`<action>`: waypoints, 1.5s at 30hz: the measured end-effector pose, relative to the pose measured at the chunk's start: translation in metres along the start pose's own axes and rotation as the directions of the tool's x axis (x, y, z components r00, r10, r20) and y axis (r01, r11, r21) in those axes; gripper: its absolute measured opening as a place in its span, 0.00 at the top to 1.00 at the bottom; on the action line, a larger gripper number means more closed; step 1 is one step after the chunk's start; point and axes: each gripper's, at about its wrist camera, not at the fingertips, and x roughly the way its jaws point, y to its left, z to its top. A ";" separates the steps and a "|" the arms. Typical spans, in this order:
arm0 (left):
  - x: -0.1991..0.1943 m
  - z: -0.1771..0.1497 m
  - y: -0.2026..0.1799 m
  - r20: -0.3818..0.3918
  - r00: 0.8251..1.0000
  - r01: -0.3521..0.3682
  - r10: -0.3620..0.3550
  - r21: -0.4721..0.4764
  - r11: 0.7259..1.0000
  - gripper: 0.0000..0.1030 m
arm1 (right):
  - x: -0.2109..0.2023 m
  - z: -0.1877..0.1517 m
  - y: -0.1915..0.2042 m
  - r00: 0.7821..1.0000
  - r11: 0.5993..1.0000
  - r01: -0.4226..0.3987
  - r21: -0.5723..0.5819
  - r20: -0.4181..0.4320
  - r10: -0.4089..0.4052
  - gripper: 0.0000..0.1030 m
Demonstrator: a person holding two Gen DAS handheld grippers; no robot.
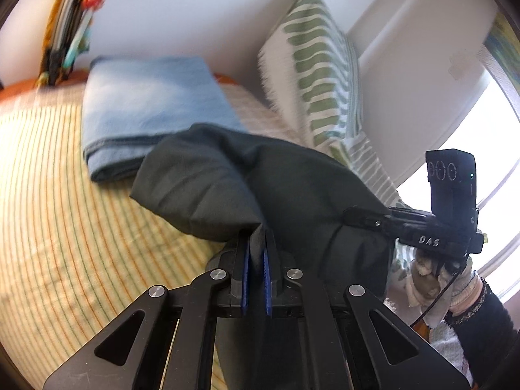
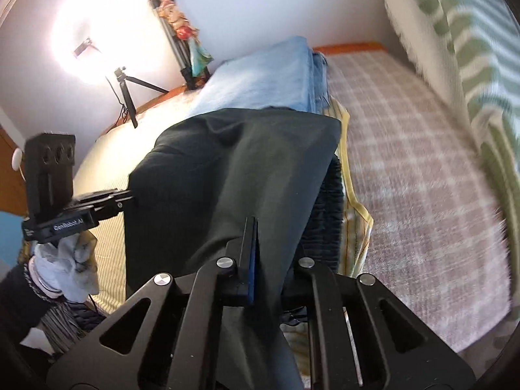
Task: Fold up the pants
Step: 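Carry the held pants over the folded denim pile with both grippers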
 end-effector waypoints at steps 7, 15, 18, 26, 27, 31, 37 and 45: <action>-0.029 0.020 -0.016 0.046 0.999 0.003 -0.006 0.065 0.998 0.97 | -0.019 0.010 0.022 0.999 0.999 0.028 -0.044 0.020 -0.027 0.91; -0.008 0.008 0.032 -0.034 0.999 -0.027 0.025 -0.069 0.997 0.79 | 0.006 0.002 -0.015 0.999 0.999 0.011 0.053 -0.036 -0.009 0.85; 0.009 0.005 0.052 -0.072 0.997 -0.032 0.023 -0.121 0.992 0.50 | 0.012 -0.005 -0.036 0.997 0.993 -0.032 0.116 -0.067 0.039 0.55; 0.046 -0.006 0.095 -0.095 0.988 0.086 -0.118 -0.290 0.953 0.43 | 0.033 -0.030 -0.088 0.957 0.935 -0.266 0.233 -0.052 0.285 0.39; 0.052 -0.004 0.093 -0.098 0.986 0.102 -0.136 -0.287 0.952 0.43 | 0.039 -0.031 -0.092 0.948 0.925 -0.293 0.243 -0.049 0.313 0.36; 0.070 0.001 0.083 -0.085 0.985 0.123 -0.151 -0.271 0.955 0.44 | 0.058 -0.030 -0.098 0.932 0.902 -0.347 0.258 -0.011 0.362 0.34; 0.077 -0.002 0.056 -0.124 0.979 0.140 -0.163 -0.176 0.974 0.88 | 0.050 -0.025 -0.079 0.958 0.945 -0.281 0.168 -0.005 0.285 0.54; 0.062 0.014 -0.002 -0.094 0.981 0.168 -0.169 -0.017 0.986 0.90 | 0.017 -0.015 -0.058 0.985 0.980 -0.171 0.101 0.034 0.168 0.88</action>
